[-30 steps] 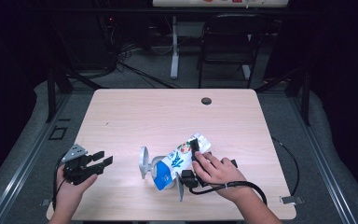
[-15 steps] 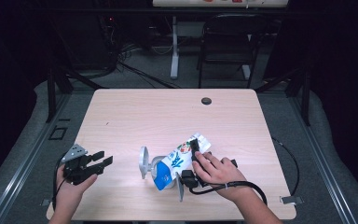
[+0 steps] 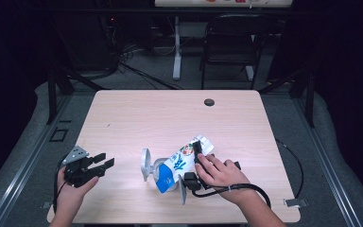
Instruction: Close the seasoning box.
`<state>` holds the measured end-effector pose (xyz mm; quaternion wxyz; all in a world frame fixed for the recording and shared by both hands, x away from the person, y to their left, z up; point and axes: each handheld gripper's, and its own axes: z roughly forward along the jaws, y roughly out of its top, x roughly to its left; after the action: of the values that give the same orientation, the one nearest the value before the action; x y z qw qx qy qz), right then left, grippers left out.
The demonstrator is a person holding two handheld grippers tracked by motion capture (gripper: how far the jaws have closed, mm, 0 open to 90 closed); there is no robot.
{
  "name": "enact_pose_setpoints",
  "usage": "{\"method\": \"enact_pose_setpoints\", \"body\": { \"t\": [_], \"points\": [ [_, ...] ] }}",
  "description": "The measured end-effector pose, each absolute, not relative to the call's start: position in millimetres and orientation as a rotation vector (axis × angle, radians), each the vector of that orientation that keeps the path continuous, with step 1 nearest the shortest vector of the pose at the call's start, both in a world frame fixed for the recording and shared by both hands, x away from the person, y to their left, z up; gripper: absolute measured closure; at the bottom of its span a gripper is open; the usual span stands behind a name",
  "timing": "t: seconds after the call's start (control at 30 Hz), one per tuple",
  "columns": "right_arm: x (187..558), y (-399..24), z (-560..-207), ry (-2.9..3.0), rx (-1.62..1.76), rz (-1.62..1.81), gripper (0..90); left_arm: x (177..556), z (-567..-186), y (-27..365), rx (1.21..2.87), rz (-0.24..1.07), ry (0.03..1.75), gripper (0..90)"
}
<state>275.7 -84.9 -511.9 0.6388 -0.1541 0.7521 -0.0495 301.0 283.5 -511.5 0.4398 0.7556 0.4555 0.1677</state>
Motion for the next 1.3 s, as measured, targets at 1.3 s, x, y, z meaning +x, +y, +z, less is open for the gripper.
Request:
{"method": "enact_pose_setpoints", "body": {
  "t": [1.3],
  "points": [
    [275.2,-85.6,-511.7,1.711,-0.363,-0.114,53.5,301.5,-512.2,283.9,1.872,0.419,1.130,52.9]
  ]
}}
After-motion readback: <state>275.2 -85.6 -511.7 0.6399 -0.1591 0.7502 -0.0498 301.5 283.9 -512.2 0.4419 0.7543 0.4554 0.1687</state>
